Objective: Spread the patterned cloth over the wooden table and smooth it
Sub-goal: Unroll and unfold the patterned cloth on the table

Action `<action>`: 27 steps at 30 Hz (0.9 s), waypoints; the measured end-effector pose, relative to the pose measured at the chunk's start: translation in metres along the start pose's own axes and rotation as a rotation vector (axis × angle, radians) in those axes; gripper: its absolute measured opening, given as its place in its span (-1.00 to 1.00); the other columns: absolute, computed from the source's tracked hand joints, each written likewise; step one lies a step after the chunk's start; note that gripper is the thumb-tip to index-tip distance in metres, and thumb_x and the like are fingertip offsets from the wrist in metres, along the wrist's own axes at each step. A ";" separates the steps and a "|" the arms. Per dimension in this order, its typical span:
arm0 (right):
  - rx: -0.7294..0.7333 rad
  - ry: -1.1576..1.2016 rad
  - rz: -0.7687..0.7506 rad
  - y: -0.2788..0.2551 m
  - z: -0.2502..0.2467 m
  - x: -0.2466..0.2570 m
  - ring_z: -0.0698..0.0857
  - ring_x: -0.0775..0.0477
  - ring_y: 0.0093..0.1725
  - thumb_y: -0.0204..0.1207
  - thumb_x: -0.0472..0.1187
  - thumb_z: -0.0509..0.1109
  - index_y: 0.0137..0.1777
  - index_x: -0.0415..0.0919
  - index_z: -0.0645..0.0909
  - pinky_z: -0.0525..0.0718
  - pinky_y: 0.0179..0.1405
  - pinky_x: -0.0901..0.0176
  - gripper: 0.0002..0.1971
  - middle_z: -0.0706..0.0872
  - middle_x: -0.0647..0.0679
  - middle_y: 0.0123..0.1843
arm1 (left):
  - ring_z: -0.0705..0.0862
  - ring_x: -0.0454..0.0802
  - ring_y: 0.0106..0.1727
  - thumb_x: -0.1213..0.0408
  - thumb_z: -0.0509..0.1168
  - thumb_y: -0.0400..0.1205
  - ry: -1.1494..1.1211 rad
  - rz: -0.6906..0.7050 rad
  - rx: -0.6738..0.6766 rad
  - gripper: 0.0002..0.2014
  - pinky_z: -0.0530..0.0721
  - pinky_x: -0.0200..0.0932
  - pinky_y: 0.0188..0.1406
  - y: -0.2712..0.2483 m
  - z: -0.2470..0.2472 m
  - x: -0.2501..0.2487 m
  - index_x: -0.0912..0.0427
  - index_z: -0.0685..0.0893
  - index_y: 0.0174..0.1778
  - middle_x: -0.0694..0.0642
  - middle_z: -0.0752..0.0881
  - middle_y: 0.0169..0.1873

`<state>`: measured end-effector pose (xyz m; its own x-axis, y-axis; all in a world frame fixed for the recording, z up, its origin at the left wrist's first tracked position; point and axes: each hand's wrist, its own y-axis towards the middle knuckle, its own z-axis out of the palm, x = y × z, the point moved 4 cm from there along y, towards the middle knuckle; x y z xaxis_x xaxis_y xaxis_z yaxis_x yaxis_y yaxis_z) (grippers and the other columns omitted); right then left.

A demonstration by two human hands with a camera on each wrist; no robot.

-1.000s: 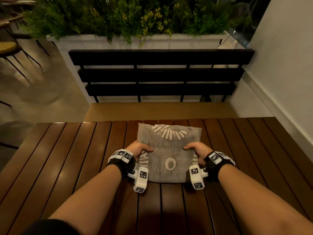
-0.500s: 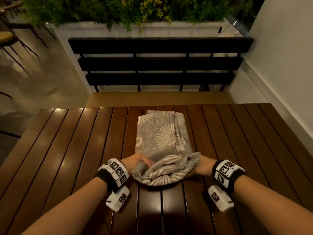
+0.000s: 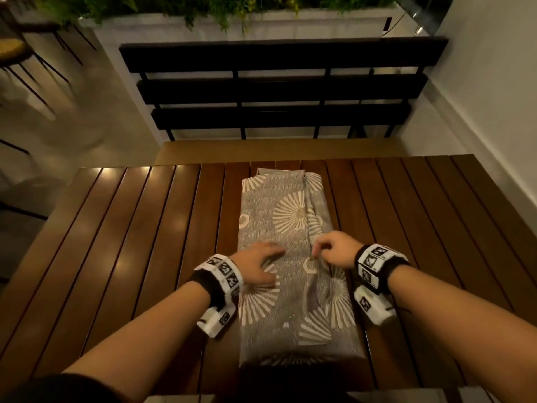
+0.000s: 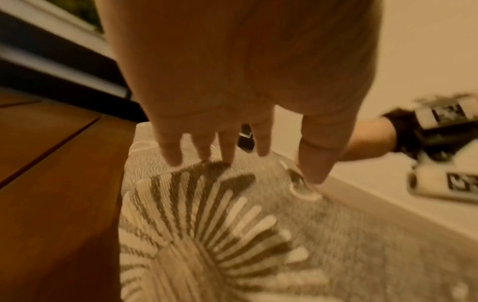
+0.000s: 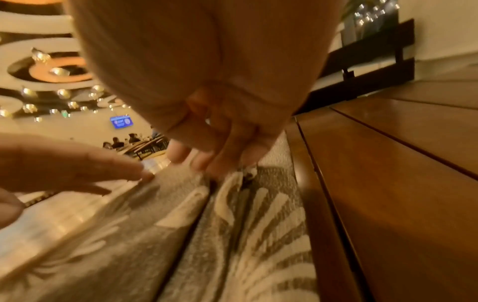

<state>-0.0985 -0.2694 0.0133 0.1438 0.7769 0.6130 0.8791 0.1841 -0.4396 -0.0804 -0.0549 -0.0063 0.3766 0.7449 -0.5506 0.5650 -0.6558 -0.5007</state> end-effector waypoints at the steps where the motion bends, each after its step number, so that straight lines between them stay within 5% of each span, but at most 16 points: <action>1: -0.122 -0.068 -0.050 0.006 -0.002 0.001 0.65 0.09 0.00 0.53 -0.32 0.30 -0.02 -0.01 0.70 0.67 0.11 0.20 -0.78 0.68 0.07 0.00 | 0.07 0.19 0.66 -0.20 0.40 0.43 0.120 -0.068 -0.028 -0.08 0.18 0.31 0.59 0.005 0.007 0.002 -0.20 0.05 0.64 0.09 0.07 0.68; 2: -0.154 -0.151 -0.078 0.013 0.001 -0.001 0.61 0.03 0.17 0.53 -0.18 0.36 0.18 -0.01 0.65 0.61 0.31 0.09 -0.76 0.62 0.01 0.20 | -0.07 0.25 0.68 -0.37 0.36 0.35 0.190 -0.140 -0.022 0.02 0.08 0.39 0.59 0.009 0.016 0.004 -0.26 -0.08 0.63 0.09 -0.08 0.69; 5: 0.046 -0.392 -0.027 0.026 0.032 -0.012 0.19 -0.19 0.64 0.41 0.23 0.41 0.65 0.11 0.11 0.26 0.61 -0.10 -0.15 0.10 -0.08 0.70 | -0.37 0.28 0.64 -0.46 0.37 0.24 0.236 -0.225 0.035 0.19 -0.16 0.46 0.54 0.017 0.047 0.010 -0.34 -0.33 0.58 0.08 -0.40 0.65; 8: 0.128 -0.511 -0.020 0.029 0.052 -0.024 -0.20 -0.23 0.70 0.32 0.33 0.44 0.68 0.14 -0.22 -0.05 0.65 -0.17 0.11 -0.27 -0.09 0.73 | -0.54 0.28 0.56 -0.40 0.47 0.18 0.324 -0.241 0.080 0.32 -0.28 0.49 0.50 0.018 0.059 0.016 -0.39 -0.51 0.49 0.07 -0.59 0.55; 13: 0.170 -0.444 0.026 0.048 0.041 -0.035 -0.39 -0.16 0.67 0.16 0.36 0.54 0.66 0.14 -0.35 -0.14 0.64 -0.18 0.30 -0.46 -0.01 0.68 | -0.53 0.29 0.57 -0.40 0.50 0.13 0.347 -0.228 0.091 0.35 -0.28 0.49 0.52 0.034 0.040 0.022 -0.44 -0.51 0.47 0.07 -0.59 0.56; 16: 0.147 -0.453 0.052 0.066 0.026 -0.037 -0.39 -0.19 0.67 0.16 0.33 0.57 0.67 0.10 -0.34 -0.14 0.64 -0.19 0.32 -0.48 -0.05 0.68 | -0.44 0.32 0.61 -0.37 0.46 0.17 0.435 -0.203 0.032 0.27 -0.19 0.50 0.53 0.048 0.017 0.016 -0.38 -0.38 0.55 0.09 -0.46 0.62; 20: 0.038 -0.587 -0.030 0.075 0.011 -0.020 -0.31 -0.18 0.69 0.39 0.17 0.46 0.69 0.09 -0.26 -0.15 0.64 -0.23 0.08 -0.43 -0.07 0.69 | -0.25 0.26 0.67 -0.35 0.28 0.32 0.523 0.067 -0.077 0.03 -0.09 0.43 0.57 0.046 0.018 -0.021 -0.21 -0.11 0.64 0.12 -0.21 0.69; 23: 0.085 -0.671 -0.132 0.071 0.019 -0.011 -0.26 -0.13 0.71 0.50 0.06 0.36 0.68 0.17 -0.15 -0.25 0.62 -0.22 -0.11 -0.33 -0.06 0.72 | -0.29 0.23 0.67 -0.44 0.23 0.40 0.498 0.153 0.067 -0.03 -0.20 0.40 0.59 0.034 0.056 -0.034 -0.27 -0.11 0.64 0.09 -0.25 0.68; 27: 0.166 -0.701 -0.122 0.065 0.028 -0.014 -0.28 -0.10 0.70 0.48 0.26 0.25 0.66 0.25 -0.08 -0.36 0.58 -0.28 -0.18 -0.30 -0.03 0.73 | -0.45 0.28 0.61 -0.30 0.15 0.57 0.652 0.197 0.228 -0.18 -0.36 0.47 0.51 0.020 0.097 -0.038 -0.37 -0.26 0.58 0.10 -0.38 0.65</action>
<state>-0.0563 -0.2513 -0.0425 -0.3247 0.9377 0.1240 0.7820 0.3399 -0.5225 -0.1545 -0.1084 -0.0601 0.8577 0.4854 -0.1697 0.3011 -0.7416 -0.5994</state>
